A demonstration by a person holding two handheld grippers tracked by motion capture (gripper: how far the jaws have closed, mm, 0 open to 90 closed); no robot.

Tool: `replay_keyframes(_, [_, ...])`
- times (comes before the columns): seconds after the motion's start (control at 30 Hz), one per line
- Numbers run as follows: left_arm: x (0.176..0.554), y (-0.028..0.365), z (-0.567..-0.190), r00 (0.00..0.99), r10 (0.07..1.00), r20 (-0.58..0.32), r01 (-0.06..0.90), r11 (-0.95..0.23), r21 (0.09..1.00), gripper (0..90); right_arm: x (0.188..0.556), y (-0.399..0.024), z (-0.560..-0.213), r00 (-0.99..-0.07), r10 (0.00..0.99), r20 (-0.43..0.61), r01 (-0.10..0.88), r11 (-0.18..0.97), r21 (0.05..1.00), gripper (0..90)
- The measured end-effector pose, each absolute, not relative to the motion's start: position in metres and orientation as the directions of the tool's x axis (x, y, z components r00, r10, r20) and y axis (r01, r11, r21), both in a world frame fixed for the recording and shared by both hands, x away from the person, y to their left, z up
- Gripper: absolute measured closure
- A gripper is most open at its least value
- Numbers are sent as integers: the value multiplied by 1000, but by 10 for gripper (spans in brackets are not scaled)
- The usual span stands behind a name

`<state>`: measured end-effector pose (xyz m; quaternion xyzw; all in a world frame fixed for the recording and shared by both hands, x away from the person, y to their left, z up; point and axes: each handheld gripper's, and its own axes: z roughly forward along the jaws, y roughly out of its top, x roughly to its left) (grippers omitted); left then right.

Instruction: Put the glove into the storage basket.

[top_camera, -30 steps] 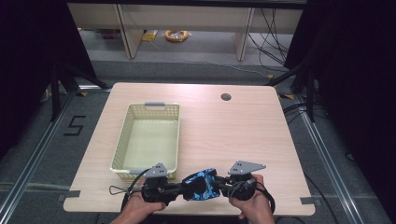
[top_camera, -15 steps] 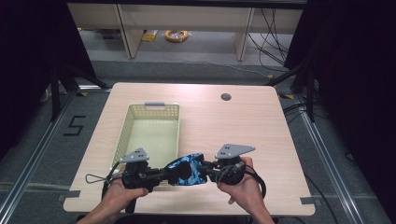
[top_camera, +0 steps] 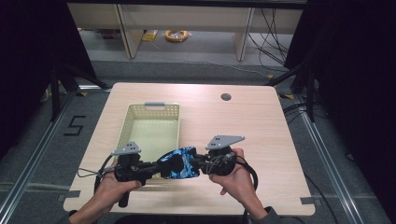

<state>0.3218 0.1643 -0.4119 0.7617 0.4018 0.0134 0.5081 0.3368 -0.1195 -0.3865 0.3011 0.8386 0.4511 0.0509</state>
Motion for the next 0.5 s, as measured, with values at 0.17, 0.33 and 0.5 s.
replay_keyframes(0.17, [328, 172, -406, 666, 642, -380, 598, -155, 786, 819, 345, -110, -380, -823, 539, 178, 444, 416, 793, 788])
replay_keyframes(0.33, [334, 180, -404, 654, 651, -386, 604, -141, 785, 817, 354, -99, -373, -826, 540, 160, 432, 427, 794, 788])
replay_keyframes(0.5, [342, 196, -402, 627, 681, -379, 611, -127, 782, 817, 366, -83, -371, -826, 536, 174, 446, 434, 783, 788])
